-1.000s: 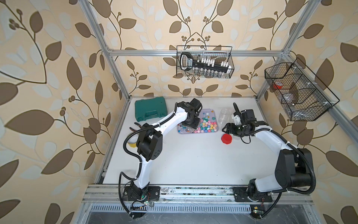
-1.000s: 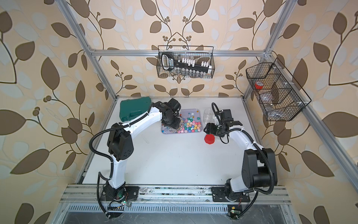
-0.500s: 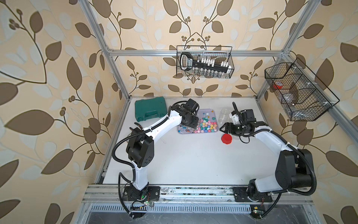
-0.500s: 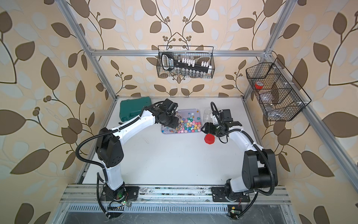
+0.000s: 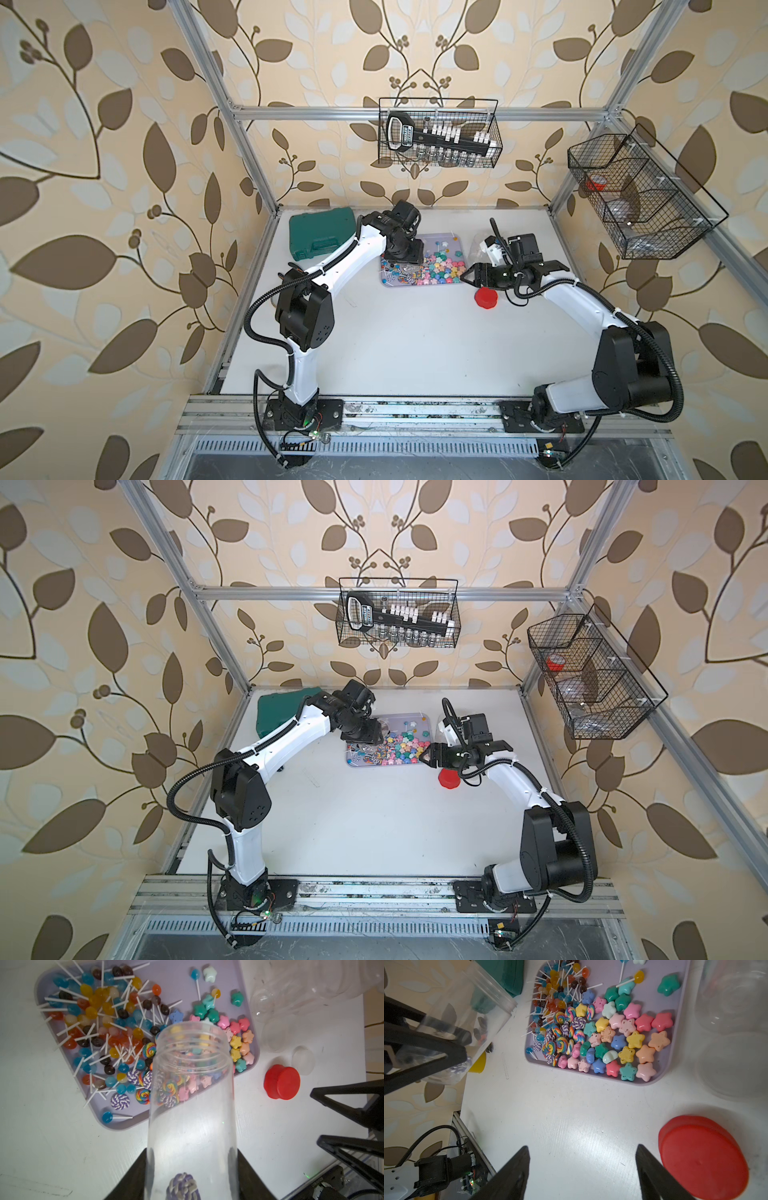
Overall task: Pour the candies out of the jar
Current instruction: 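Pour the candies out of the jar onto the tray.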
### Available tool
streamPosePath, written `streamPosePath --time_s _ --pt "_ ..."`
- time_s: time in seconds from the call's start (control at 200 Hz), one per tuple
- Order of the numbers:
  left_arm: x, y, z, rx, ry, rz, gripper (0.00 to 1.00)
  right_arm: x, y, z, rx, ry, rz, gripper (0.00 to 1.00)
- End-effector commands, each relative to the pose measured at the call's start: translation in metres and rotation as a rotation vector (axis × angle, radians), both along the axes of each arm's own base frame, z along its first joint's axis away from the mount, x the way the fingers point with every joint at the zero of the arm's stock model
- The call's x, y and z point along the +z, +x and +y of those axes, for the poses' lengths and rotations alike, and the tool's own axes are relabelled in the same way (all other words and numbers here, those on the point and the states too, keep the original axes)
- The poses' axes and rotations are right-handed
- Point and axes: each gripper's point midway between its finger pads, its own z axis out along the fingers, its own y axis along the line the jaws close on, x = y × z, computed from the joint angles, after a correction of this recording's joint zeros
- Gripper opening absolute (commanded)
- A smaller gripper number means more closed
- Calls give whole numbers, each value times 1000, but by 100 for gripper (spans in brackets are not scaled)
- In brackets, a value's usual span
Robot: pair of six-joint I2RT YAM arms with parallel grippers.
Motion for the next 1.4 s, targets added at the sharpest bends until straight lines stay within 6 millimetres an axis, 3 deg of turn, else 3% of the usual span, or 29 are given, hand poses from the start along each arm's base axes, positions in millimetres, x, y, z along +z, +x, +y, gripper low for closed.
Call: streamPosePath --time_s 0.0,0.145,0.315,0.405,0.54,0.6,0.66,0.88,0.97,1.195,1.395 --pt "-13 -11 14 17 74 73 26 -8 -6 3 19 3 14 77" --pt "-59 -15 24 13 157 105 26 -13 -5 3 21 2 29 77" --pt "-83 -24 24 -5 213 143 25 -16 -6 1 18 -9 37 77" --pt "-77 -22 22 -14 227 142 18 -18 -6 2 21 -9 45 77" --pt "-36 -8 18 -16 207 41 16 -17 -5 1 19 -15 42 77" --pt "-27 -4 17 -18 198 -1 18 -17 -5 0 18 -16 42 77" --pt "-32 -6 20 -20 211 9 18 -17 -5 0 19 -17 42 77" --pt "-91 -33 27 -13 267 204 18 -18 -6 0 17 -21 43 77" --pt "-104 -41 30 -17 284 253 18 -19 -7 -1 17 -22 46 77" --pt "-93 -40 30 -42 304 270 19 -16 -6 1 21 -13 44 77" --pt "-60 -34 26 -38 272 195 20 -16 -7 1 21 -16 41 77"
